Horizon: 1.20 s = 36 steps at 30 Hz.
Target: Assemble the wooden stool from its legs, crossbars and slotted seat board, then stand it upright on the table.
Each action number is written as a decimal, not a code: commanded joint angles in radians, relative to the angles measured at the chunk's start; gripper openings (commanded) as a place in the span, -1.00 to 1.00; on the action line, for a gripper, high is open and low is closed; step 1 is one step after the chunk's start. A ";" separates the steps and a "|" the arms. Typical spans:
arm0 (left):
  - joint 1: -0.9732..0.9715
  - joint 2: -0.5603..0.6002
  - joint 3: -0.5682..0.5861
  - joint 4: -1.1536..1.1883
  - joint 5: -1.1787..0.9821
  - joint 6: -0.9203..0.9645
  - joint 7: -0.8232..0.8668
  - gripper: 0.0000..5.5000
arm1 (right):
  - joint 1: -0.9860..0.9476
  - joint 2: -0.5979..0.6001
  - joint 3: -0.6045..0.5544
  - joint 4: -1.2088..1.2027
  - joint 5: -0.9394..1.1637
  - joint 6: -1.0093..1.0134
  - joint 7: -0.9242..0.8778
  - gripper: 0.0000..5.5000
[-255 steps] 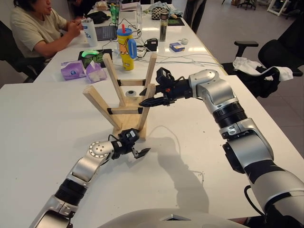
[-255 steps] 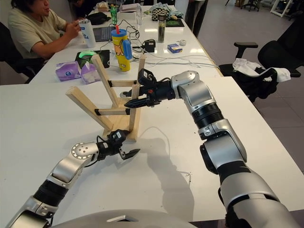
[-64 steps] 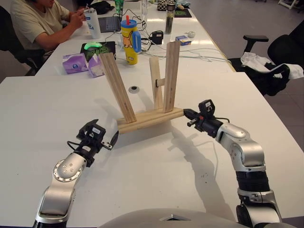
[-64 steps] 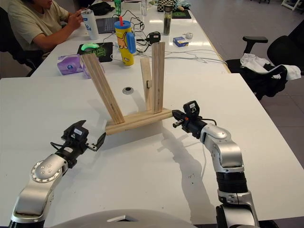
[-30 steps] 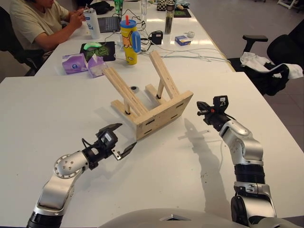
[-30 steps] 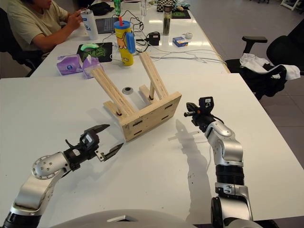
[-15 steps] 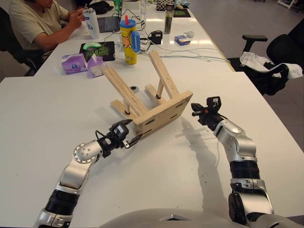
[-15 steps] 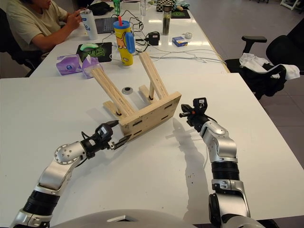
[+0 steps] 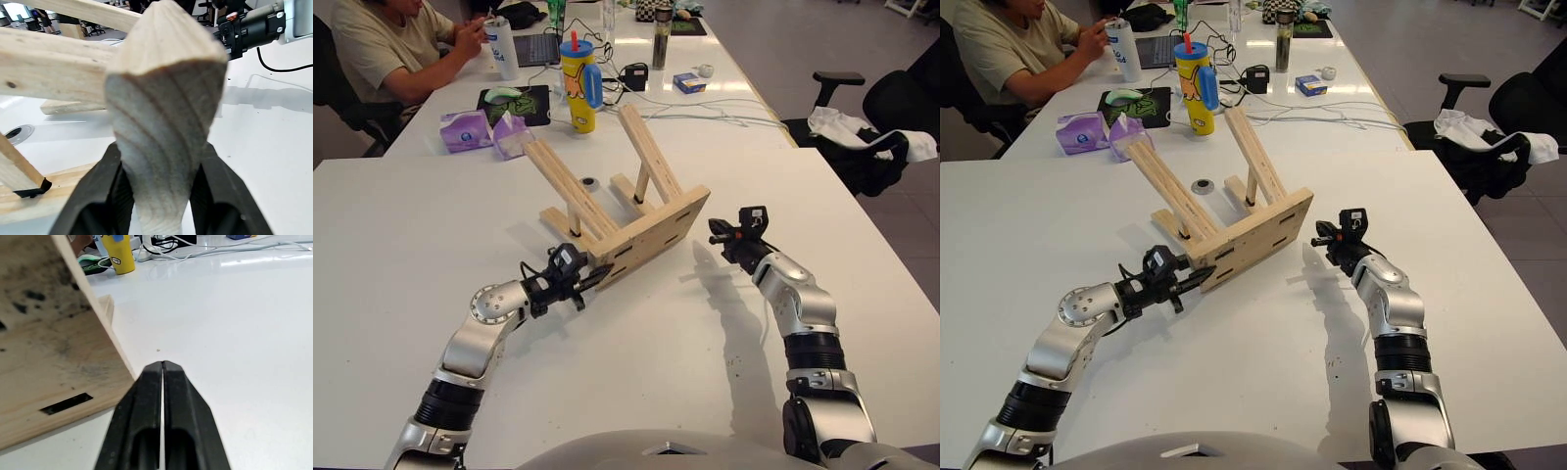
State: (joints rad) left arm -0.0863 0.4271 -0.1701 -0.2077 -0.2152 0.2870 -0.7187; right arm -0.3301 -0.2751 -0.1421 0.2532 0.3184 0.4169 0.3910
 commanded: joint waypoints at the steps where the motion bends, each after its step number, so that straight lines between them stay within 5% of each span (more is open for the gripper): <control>1: -0.059 -0.057 0.042 -0.093 -0.134 0.174 0.035 -0.52 | 0.006 0.018 -0.017 0.041 -0.007 -0.014 -0.028 -1.00; 7: -0.353 -0.300 0.321 -0.201 -0.736 0.599 0.439 -0.52 | 0.014 0.055 -0.032 0.101 -0.015 -0.027 -0.104 -1.00; 11: -0.645 -0.358 0.468 -0.054 -1.281 0.442 0.909 -0.52 | 0.004 0.083 -0.045 0.105 -0.004 0.013 -0.171 -1.00; 16: -0.811 -0.302 0.659 0.132 -1.433 0.250 1.242 -0.52 | -0.017 0.105 -0.056 0.100 0.034 0.084 -0.194 -1.00; 20: -0.716 -0.271 0.748 0.247 -1.398 0.221 1.342 -0.53 | -0.027 0.114 -0.045 0.094 0.028 0.086 -0.205 -1.00; 28: -0.443 -0.342 0.729 0.223 -1.362 0.246 1.360 -0.53 | -0.075 0.117 -0.012 0.100 0.006 0.118 -0.185 -1.00; 36: -0.335 -0.365 0.713 0.058 -1.366 0.203 1.266 -0.02 | -0.060 0.112 0.006 0.095 0.000 0.148 -0.164 -1.00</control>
State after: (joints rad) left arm -0.4693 0.0721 0.5527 -0.1164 -1.5931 0.4951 0.5613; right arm -0.3930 -0.1594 -0.1394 0.3529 0.3227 0.5460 0.2213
